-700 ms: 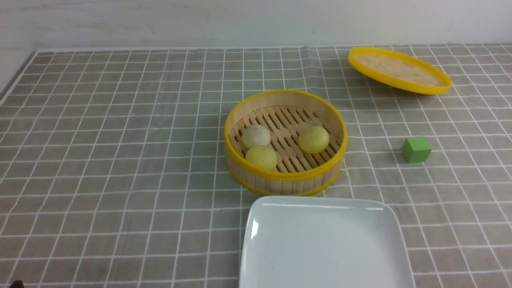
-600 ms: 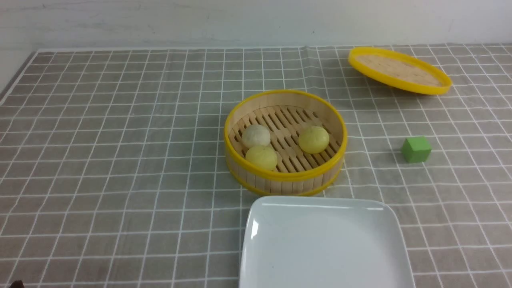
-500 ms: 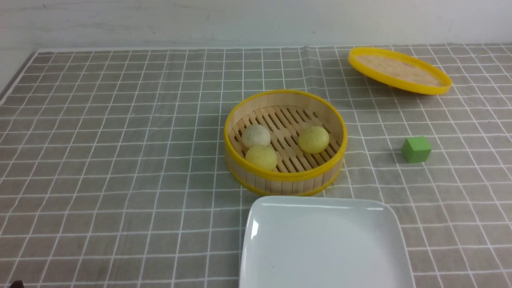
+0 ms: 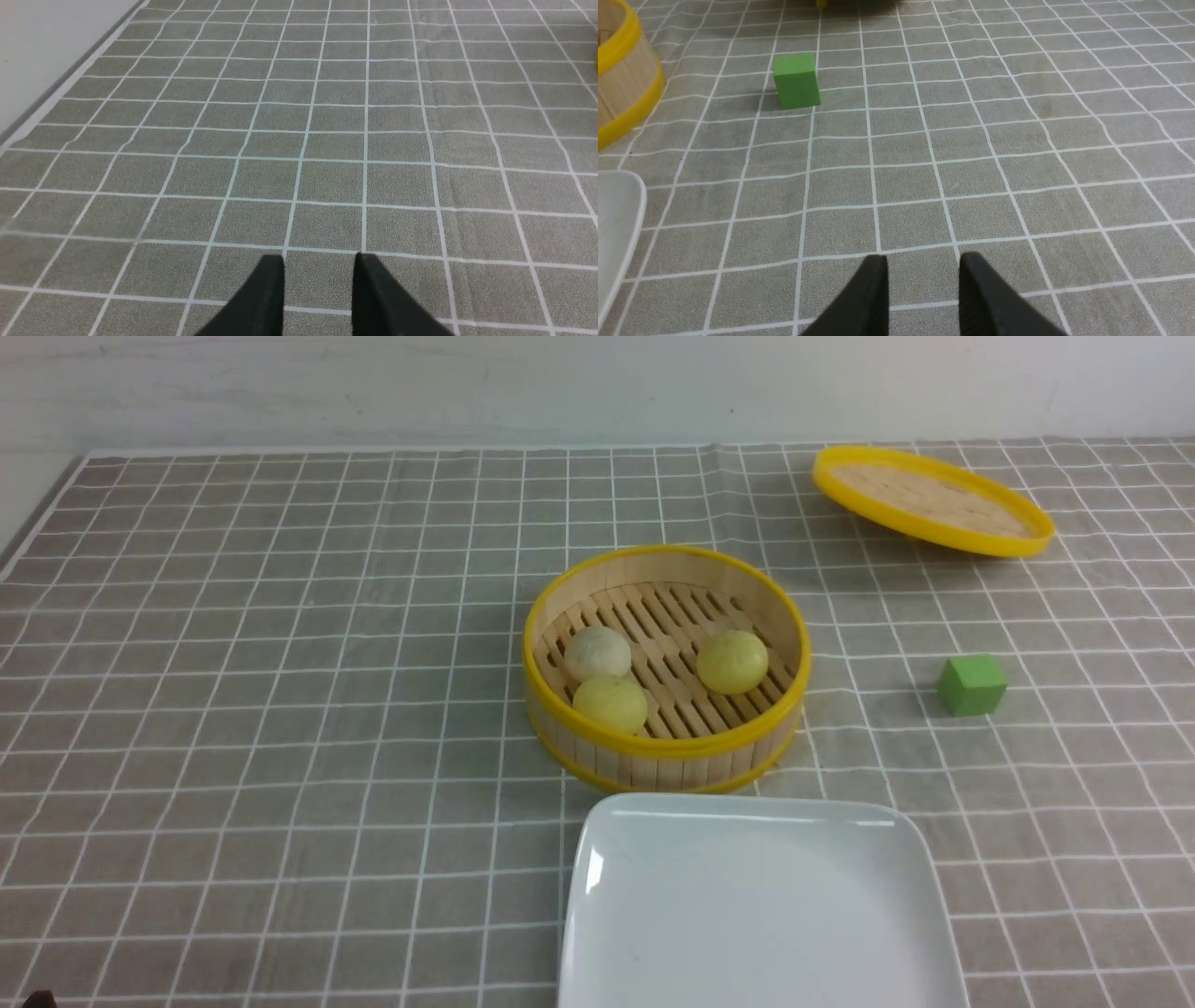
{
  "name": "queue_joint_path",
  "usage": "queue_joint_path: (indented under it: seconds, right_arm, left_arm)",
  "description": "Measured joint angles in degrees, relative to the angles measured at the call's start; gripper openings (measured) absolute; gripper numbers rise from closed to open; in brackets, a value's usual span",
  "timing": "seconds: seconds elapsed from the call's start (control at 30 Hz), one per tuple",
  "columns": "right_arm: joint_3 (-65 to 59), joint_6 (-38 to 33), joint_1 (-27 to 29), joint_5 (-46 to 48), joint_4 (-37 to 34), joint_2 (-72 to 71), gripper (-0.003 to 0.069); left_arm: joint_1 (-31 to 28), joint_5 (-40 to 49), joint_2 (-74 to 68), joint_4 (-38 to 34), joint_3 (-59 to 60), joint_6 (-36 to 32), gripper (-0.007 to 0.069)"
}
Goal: Put the steamed buns into the plate on the grey tablecloth.
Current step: 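Reach into the bamboo steamer and grasp a bun with the left gripper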
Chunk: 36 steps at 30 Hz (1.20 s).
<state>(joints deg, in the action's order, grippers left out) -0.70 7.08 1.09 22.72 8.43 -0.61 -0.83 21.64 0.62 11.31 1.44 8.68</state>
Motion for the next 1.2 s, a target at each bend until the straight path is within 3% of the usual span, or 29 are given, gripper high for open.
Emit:
queue_joint_path:
  seconds: [0.8, 0.9, 0.93, 1.0, 1.03, 1.1, 1.2]
  right_arm:
    - [0.0, 0.0, 0.0, 0.0, 1.49, 0.0, 0.0239]
    - [-0.05, 0.65, 0.0, -0.84, 2.03, 0.0, 0.0239]
    - [-0.21, 3.27, 0.0, -2.05, -0.26, 0.0, 0.0239]
    - [-0.55, 11.29, 0.0, -4.37, -10.21, 0.0, 0.0239]
    - [-0.61, 12.96, 0.0, -4.51, -11.18, 0.0, 0.0239]
    - [-0.67, 22.21, 0.0, -6.2, -22.16, 0.0, 0.0239]
    - [-0.67, 27.83, 0.0, -6.87, -28.81, 0.0, 0.0239]
  left_arm:
    - [0.0, 0.17, 0.0, 1.84, 0.0, 0.57, 0.0241]
    - [0.0, -0.67, 0.0, -5.12, 0.0, 5.07, 0.0241]
    - [0.0, -1.51, 0.0, -11.31, 0.06, 9.52, 0.0241]
    - [0.0, -2.75, 0.0, -24.05, 0.18, 18.54, 0.0241]
    - [0.0, -2.88, 0.0, -25.2, 0.18, 19.41, 0.0241]
    - [0.0, -4.58, 0.0, -38.32, 0.18, 29.09, 0.0241]
    - [0.0, -5.28, 0.0, -44.45, 0.18, 33.4, 0.0241]
